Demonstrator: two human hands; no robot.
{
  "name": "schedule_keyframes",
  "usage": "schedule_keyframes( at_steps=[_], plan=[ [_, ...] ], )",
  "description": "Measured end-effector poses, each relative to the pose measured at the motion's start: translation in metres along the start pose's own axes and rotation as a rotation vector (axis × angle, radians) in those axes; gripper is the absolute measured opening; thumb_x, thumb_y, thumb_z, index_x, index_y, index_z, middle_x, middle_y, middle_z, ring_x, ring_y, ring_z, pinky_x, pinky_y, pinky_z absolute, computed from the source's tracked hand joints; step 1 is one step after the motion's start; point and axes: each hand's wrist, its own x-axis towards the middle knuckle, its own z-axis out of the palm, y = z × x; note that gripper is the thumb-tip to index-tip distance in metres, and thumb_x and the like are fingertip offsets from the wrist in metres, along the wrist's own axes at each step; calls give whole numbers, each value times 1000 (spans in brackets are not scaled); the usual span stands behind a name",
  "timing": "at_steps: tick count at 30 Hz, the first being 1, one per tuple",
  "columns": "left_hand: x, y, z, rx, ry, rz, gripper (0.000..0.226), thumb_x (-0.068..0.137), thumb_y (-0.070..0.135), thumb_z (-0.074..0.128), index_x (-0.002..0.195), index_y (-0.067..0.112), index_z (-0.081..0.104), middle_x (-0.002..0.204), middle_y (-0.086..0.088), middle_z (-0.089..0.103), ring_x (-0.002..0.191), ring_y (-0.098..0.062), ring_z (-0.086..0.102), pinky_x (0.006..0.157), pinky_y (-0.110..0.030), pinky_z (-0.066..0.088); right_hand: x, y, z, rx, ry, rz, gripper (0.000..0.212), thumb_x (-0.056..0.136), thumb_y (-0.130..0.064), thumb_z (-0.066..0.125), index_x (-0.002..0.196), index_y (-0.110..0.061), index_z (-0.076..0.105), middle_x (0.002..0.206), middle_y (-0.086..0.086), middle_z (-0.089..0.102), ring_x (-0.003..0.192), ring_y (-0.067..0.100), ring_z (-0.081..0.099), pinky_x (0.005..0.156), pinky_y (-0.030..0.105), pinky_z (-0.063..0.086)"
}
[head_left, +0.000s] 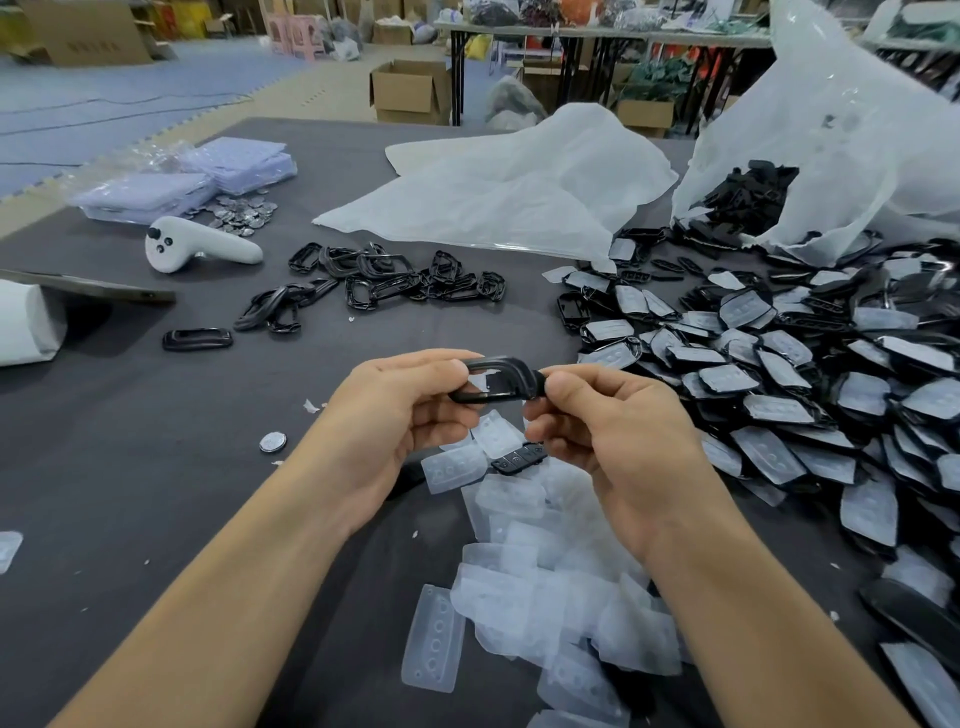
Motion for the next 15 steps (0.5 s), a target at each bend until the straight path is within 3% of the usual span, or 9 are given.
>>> schedule_keyframes(
  at_steps=[6, 11, 15],
  plan=[
    [-2, -1, 1, 58, -8, 28, 32, 99, 8, 60, 86, 22, 86, 83, -7, 79, 64, -11, 70, 57, -20, 57, 0, 0, -4, 62, -156, 60, 32, 101, 2, 52, 89, -11, 78, 80, 13, 75, 62, 15, 69, 59, 21, 54],
    [-6, -1, 4, -18, -104, 12, 17, 85, 17, 70, 93, 11, 84, 91, -16, 79, 63, -13, 72, 56, -21, 57, -1, 4, -1, 167, -228, 18, 38, 91, 12, 58, 85, -16, 82, 83, 13, 73, 67, 14, 67, 73, 26, 53],
    [-8, -5, 9, -73, -166, 15, 25, 78, 22, 70, 96, 9, 82, 85, -17, 78, 61, -14, 73, 54, -21, 57, 1, 8, 1, 200, -229, -19, 22, 80, -3, 69, 85, -19, 83, 84, 5, 74, 76, 13, 64, 77, 24, 55]
  ],
)
